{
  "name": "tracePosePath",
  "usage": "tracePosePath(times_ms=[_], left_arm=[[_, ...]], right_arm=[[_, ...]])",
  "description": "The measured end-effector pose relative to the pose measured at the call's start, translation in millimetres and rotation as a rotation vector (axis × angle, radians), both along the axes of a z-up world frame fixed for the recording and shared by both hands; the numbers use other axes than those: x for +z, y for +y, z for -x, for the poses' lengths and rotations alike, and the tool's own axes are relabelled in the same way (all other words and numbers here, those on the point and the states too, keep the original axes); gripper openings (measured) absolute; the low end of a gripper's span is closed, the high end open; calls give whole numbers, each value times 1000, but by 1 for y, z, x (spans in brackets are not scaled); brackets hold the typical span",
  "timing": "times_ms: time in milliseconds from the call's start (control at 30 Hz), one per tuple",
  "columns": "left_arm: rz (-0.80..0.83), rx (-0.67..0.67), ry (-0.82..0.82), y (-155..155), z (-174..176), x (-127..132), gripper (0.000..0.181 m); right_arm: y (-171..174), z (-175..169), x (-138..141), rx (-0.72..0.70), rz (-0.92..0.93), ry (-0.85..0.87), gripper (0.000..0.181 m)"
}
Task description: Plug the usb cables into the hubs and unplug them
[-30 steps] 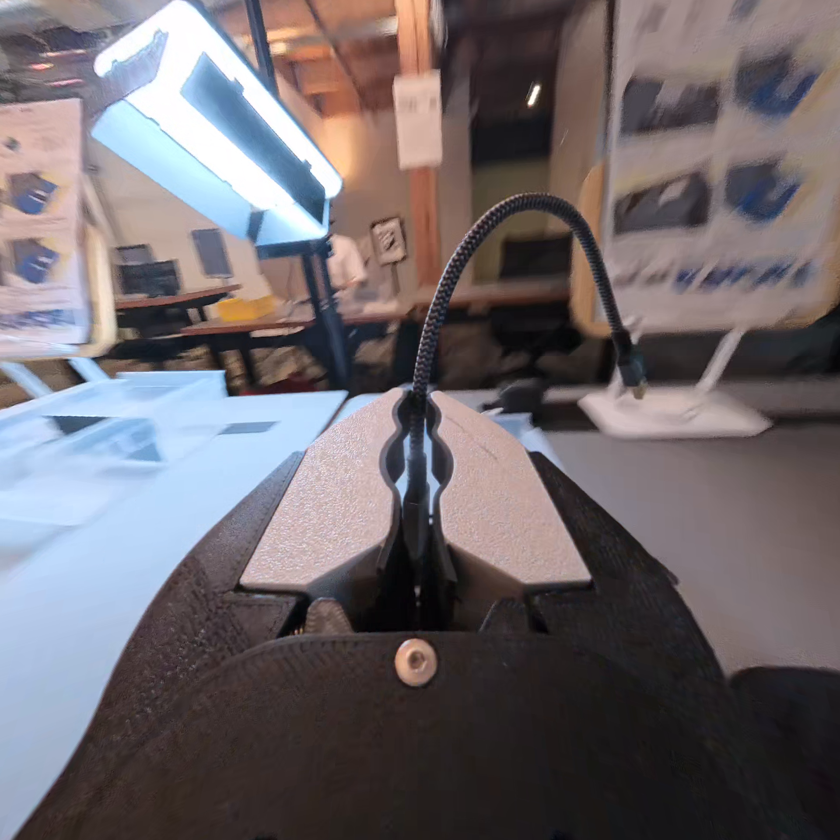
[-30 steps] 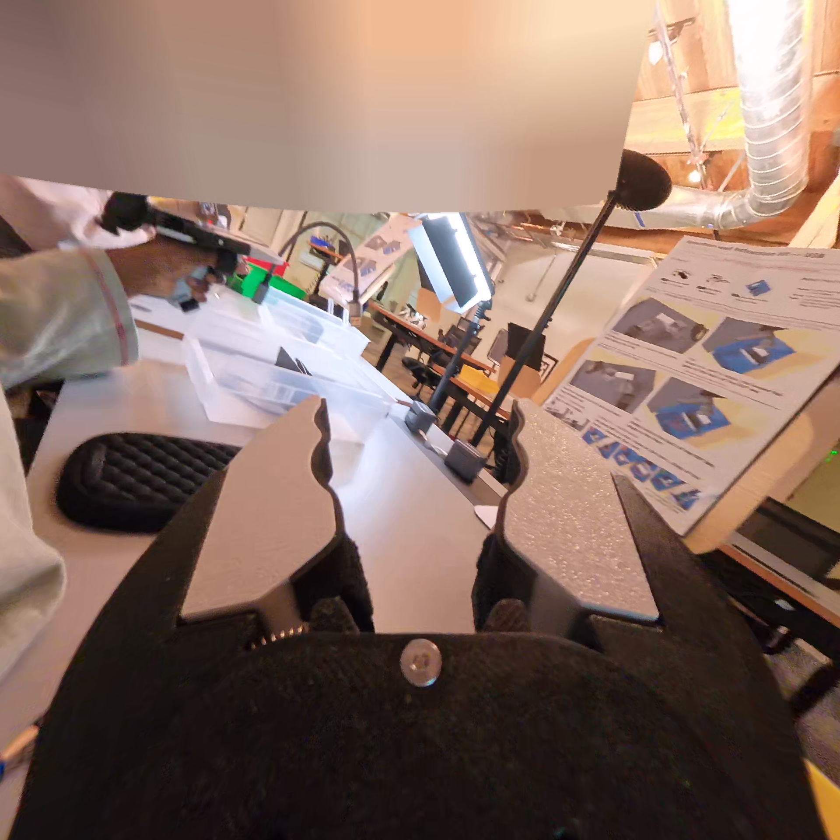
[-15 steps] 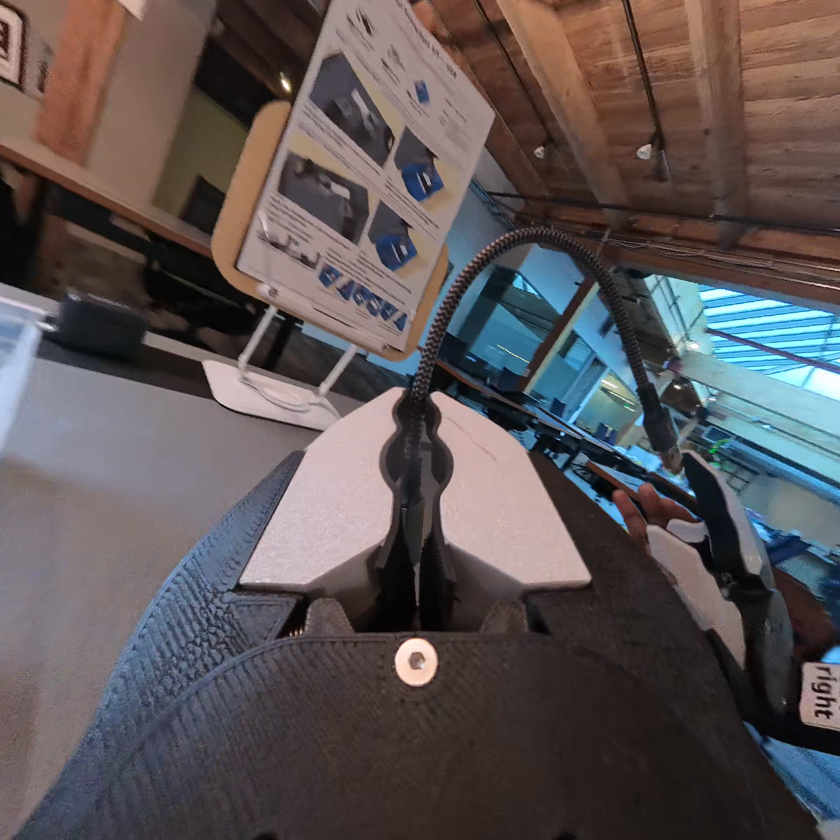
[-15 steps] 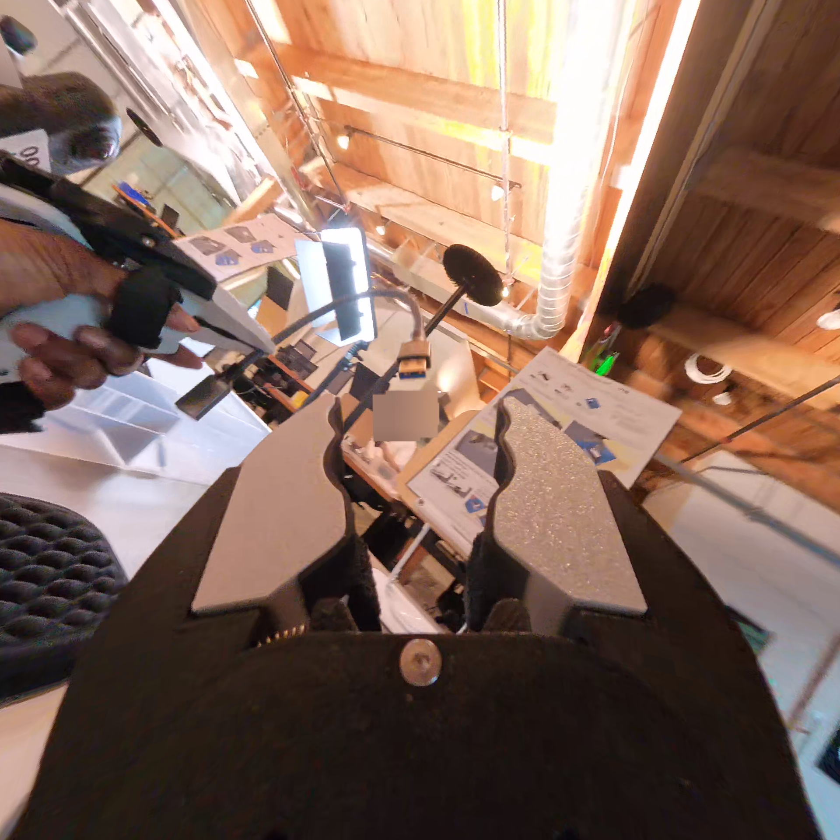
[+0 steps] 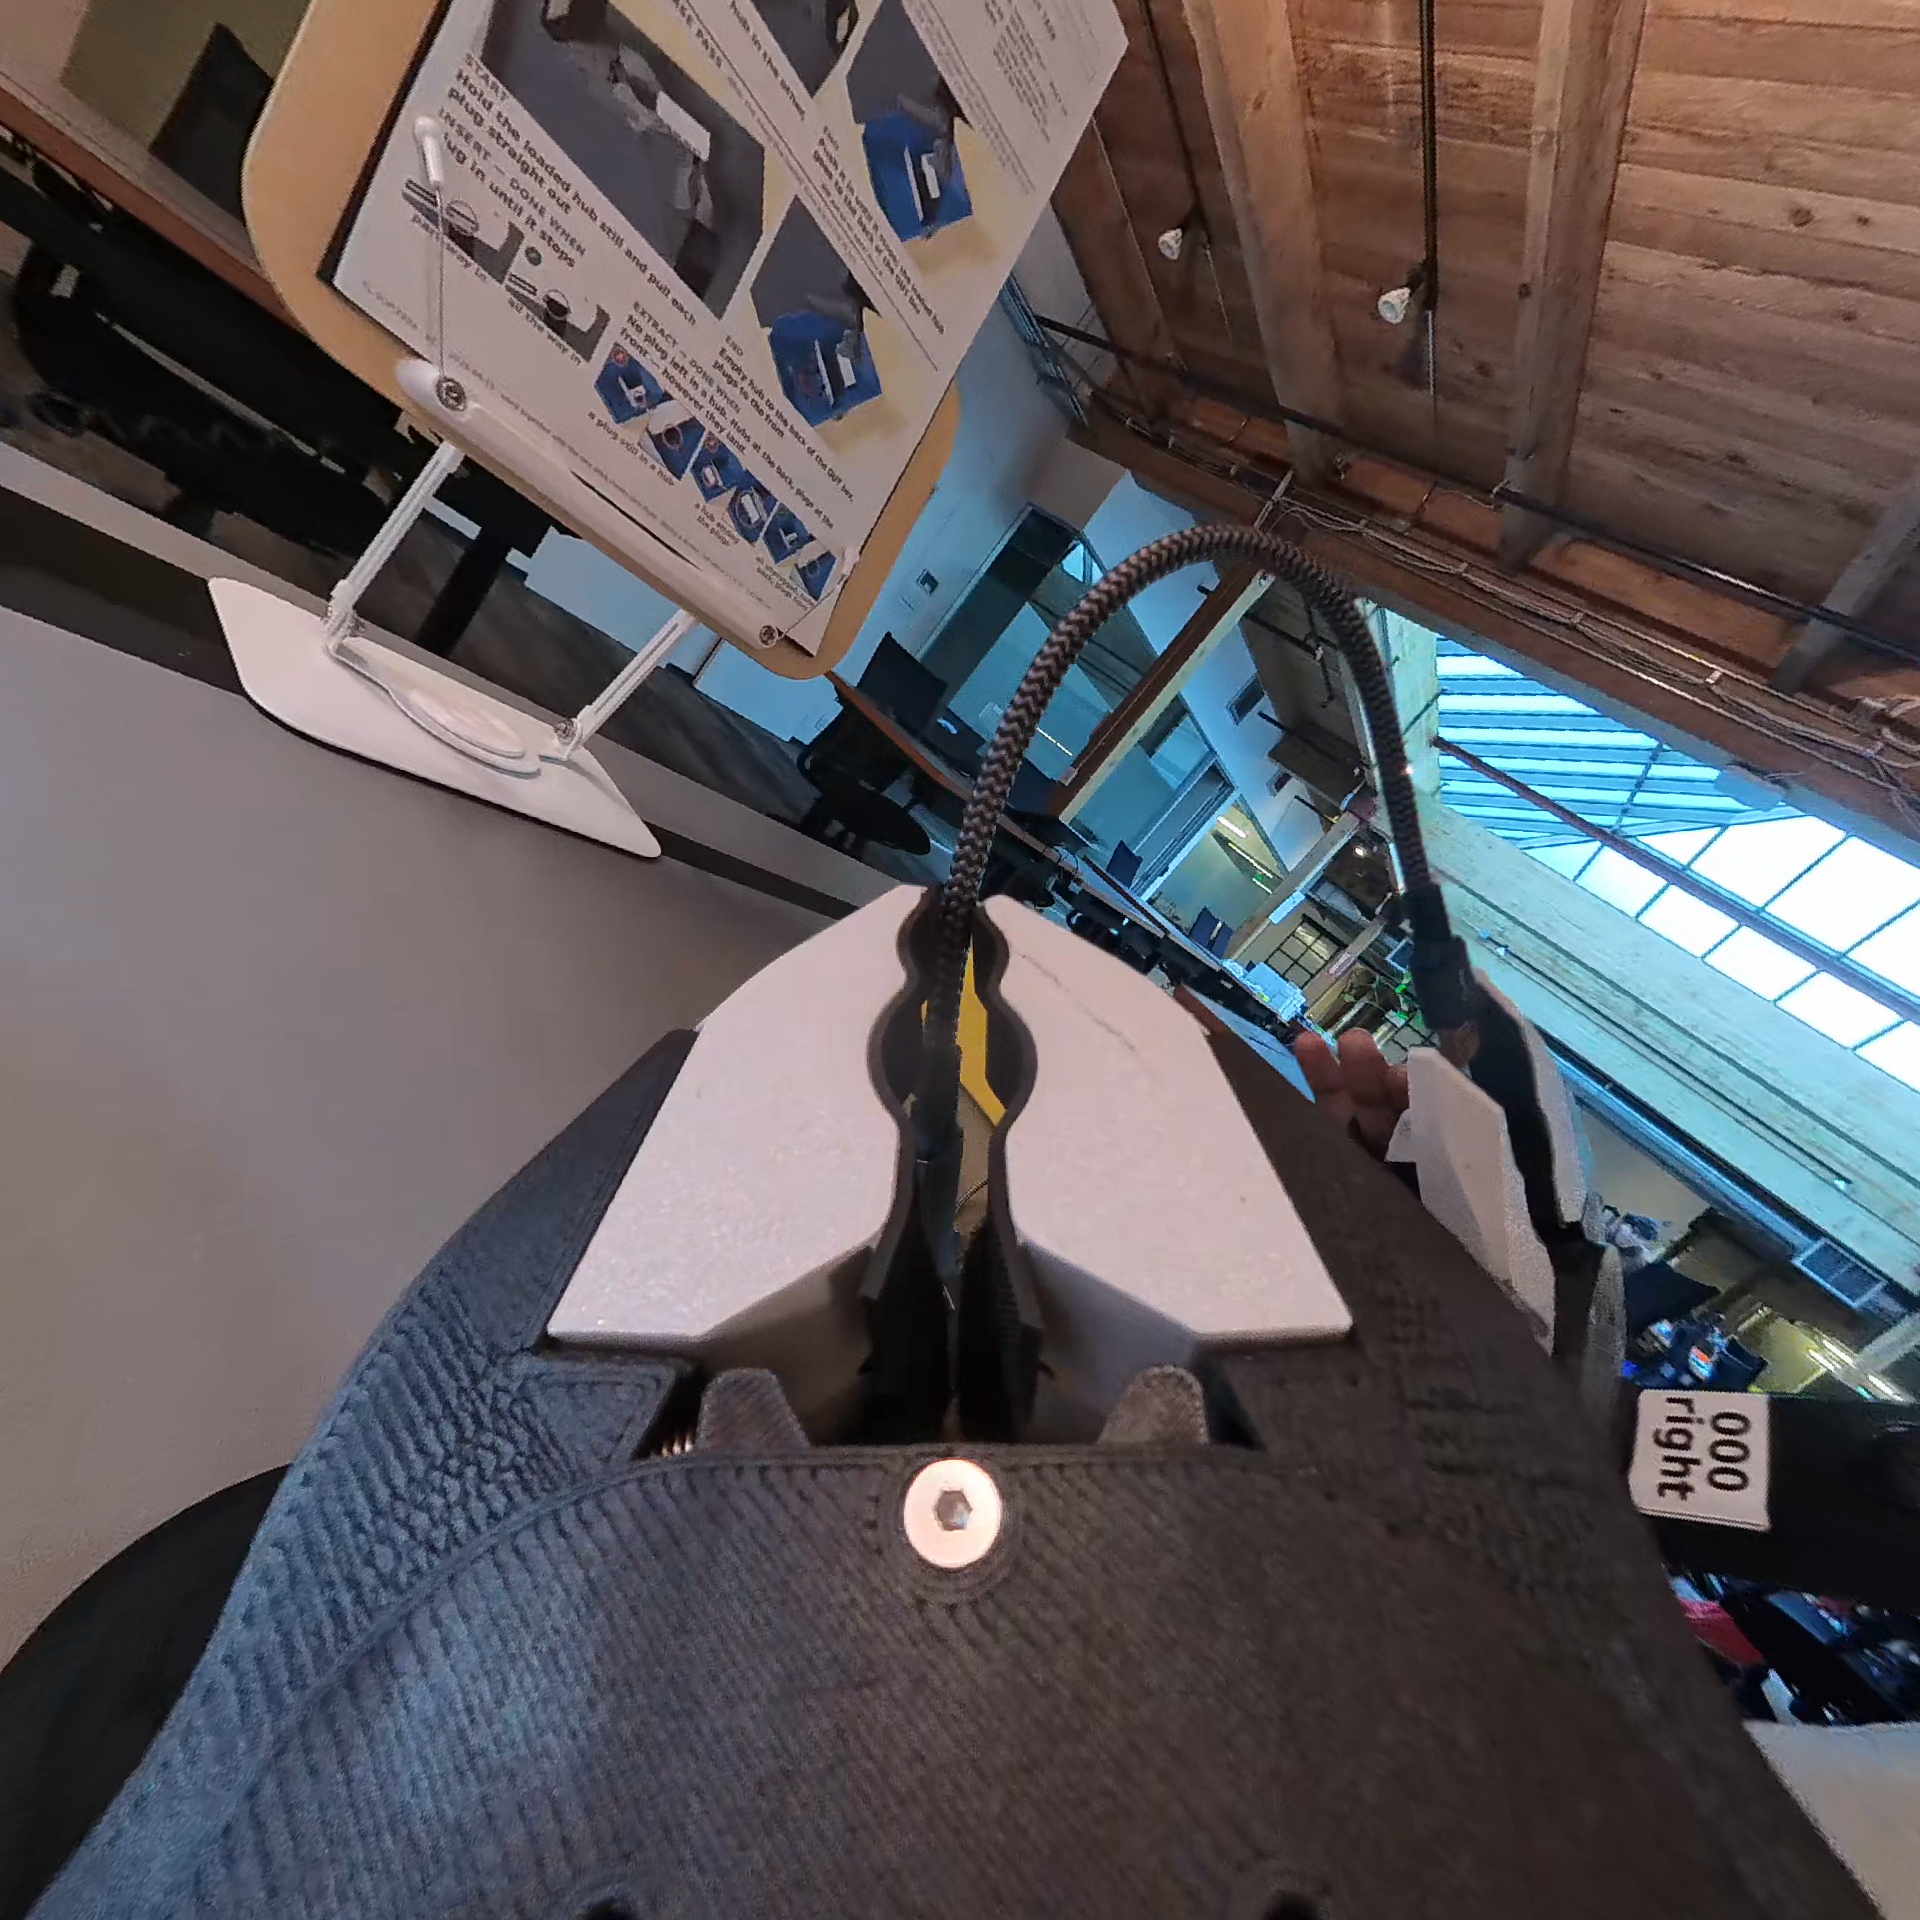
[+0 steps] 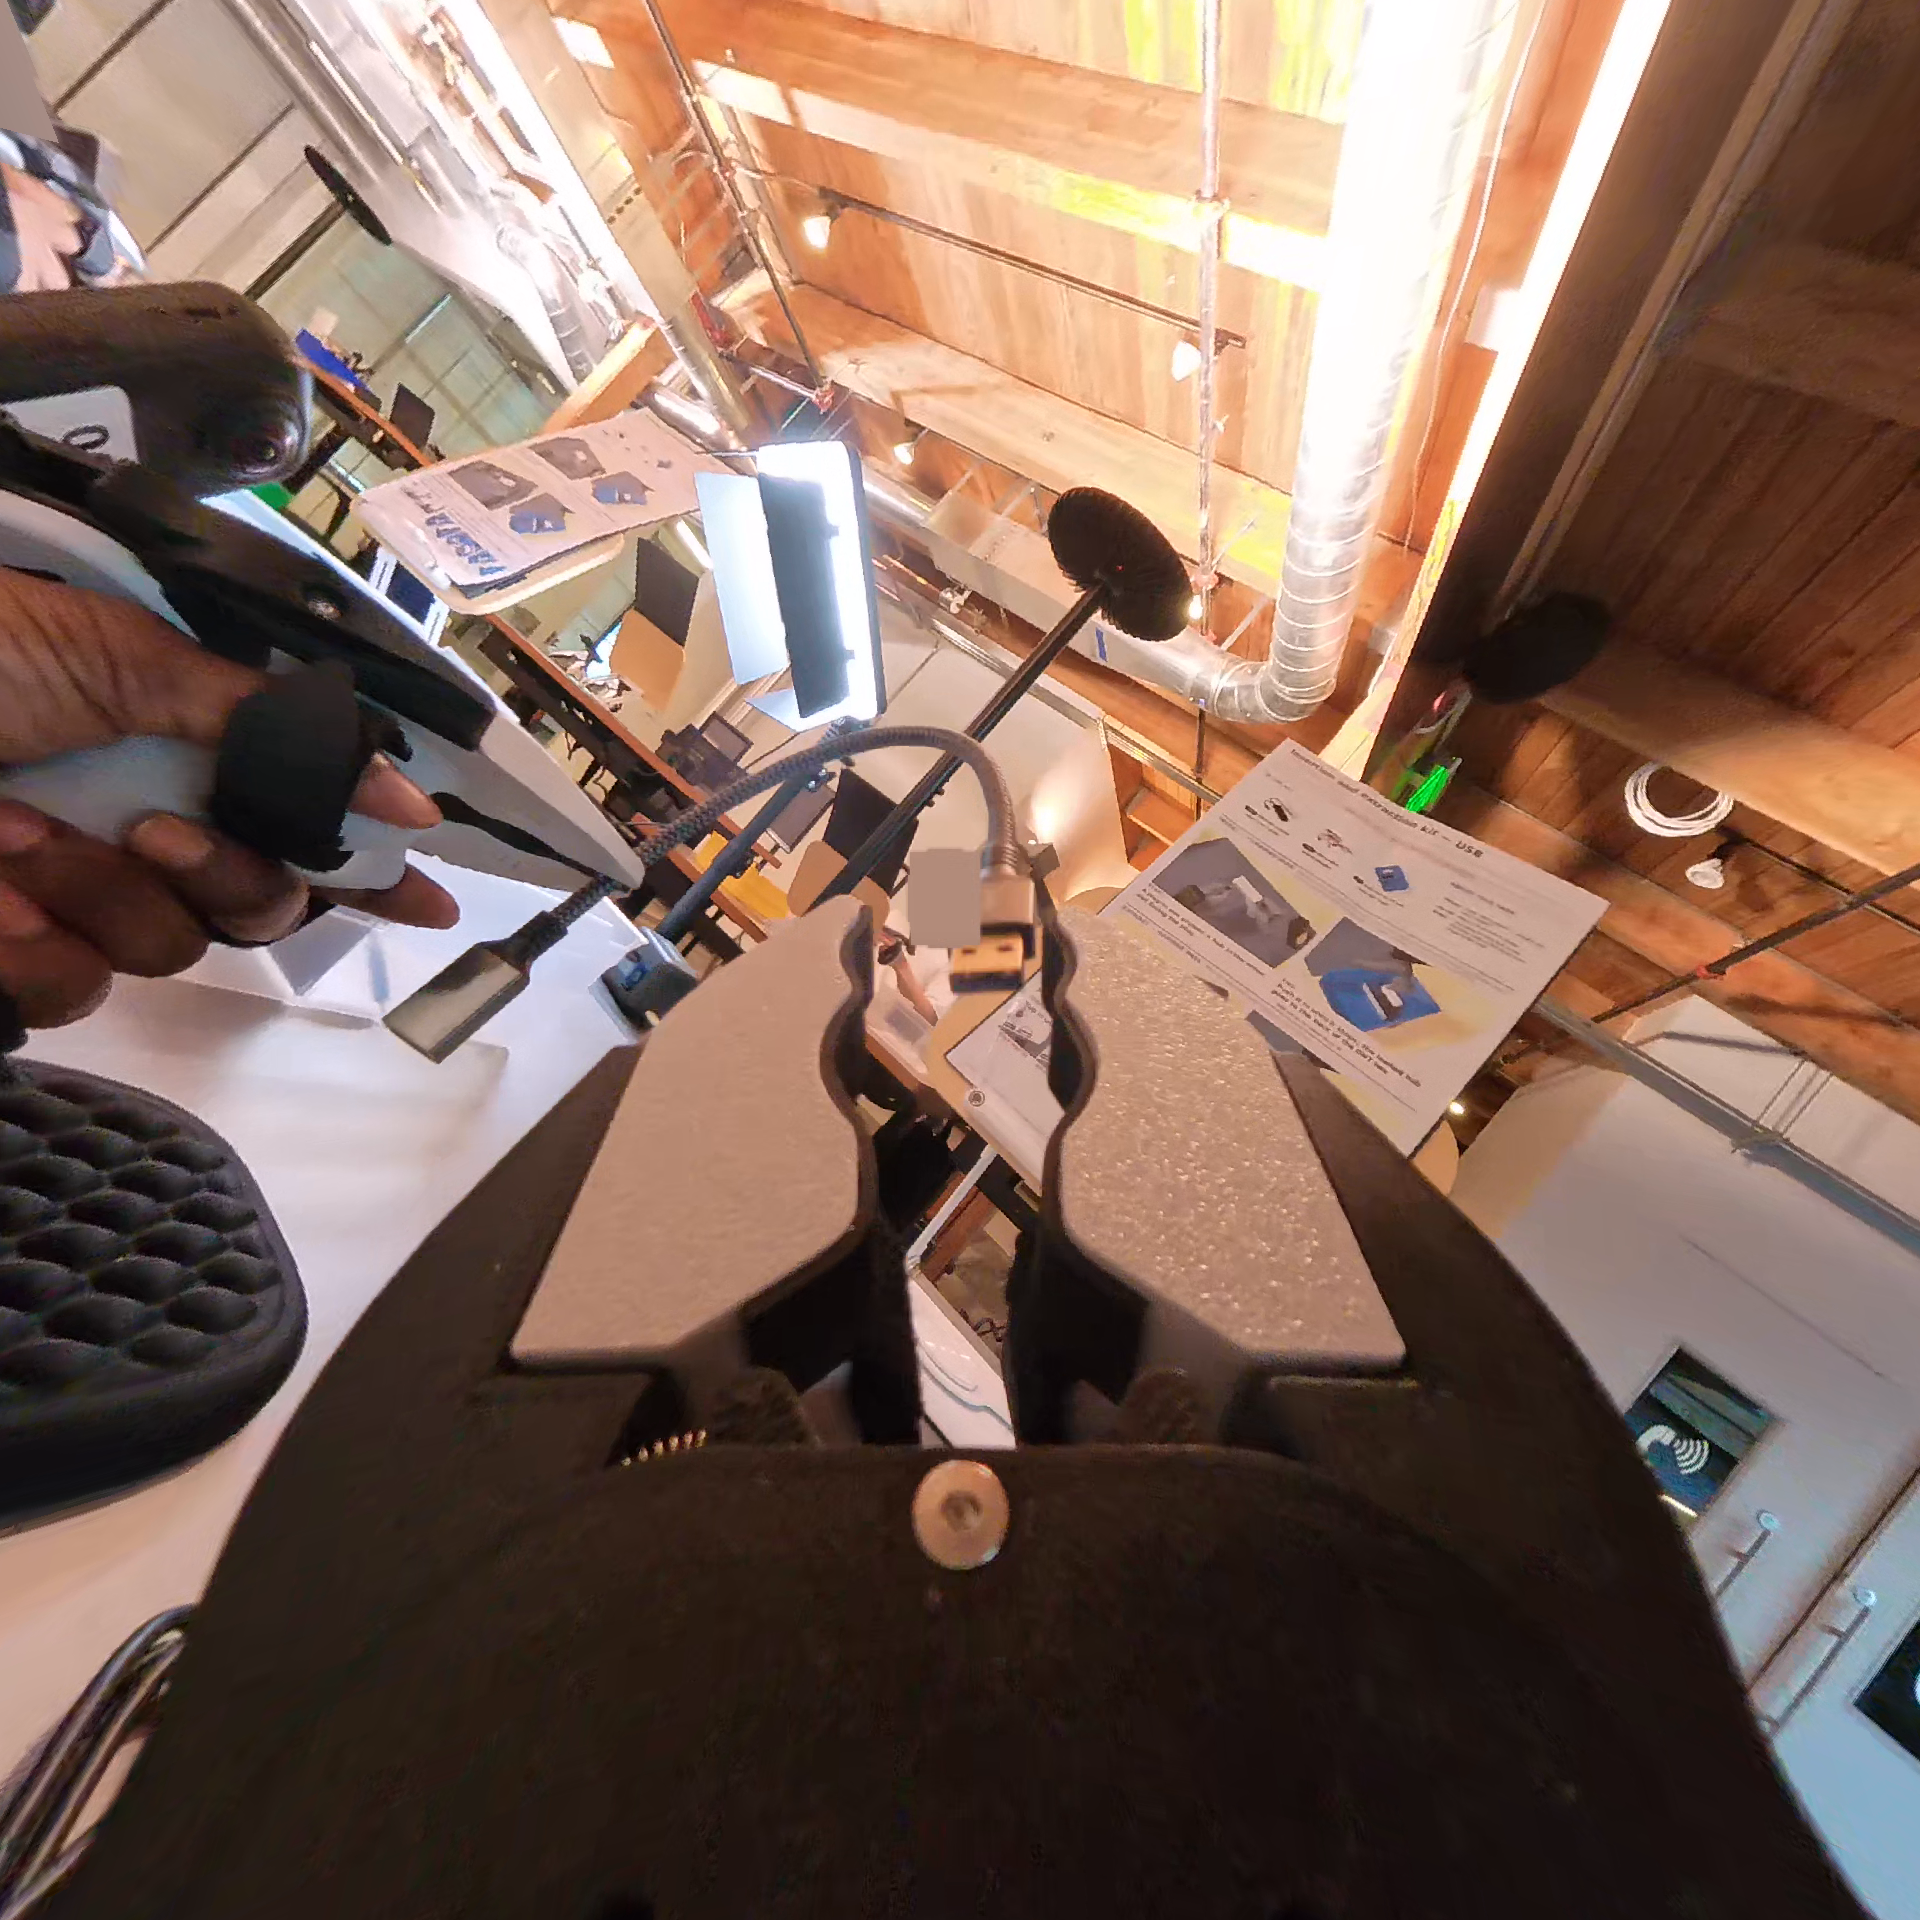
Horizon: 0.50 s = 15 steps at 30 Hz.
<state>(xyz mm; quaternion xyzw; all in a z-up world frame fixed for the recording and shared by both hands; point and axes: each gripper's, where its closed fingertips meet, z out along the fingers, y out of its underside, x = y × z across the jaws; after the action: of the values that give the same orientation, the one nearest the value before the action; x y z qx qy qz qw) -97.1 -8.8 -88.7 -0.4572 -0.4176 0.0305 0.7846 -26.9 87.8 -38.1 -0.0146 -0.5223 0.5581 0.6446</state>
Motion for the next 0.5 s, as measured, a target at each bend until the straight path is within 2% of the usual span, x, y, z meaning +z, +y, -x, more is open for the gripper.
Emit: tracePosePath(times_ms=[67, 333, 367, 433, 500], left_arm=[[10, -3, -2, 2, 0, -2, 6], [16, -66, 26, 10, -5, -1, 7], [15, -69, 39, 10, -6, 0, 13], [52, -34, 57, 6, -3, 1, 40], [163, 104, 99, -7, 4, 3, 63]], right_arm=[[-2, 1, -1, 0, -20, -3, 18], [12, 5, 2, 37, 33, -68, 15], [14, 5, 4, 56, 47, -80, 15], [19, 5, 6, 63, 38, -85, 15], [21, 5, 6, 31, -34, -55, 15]])
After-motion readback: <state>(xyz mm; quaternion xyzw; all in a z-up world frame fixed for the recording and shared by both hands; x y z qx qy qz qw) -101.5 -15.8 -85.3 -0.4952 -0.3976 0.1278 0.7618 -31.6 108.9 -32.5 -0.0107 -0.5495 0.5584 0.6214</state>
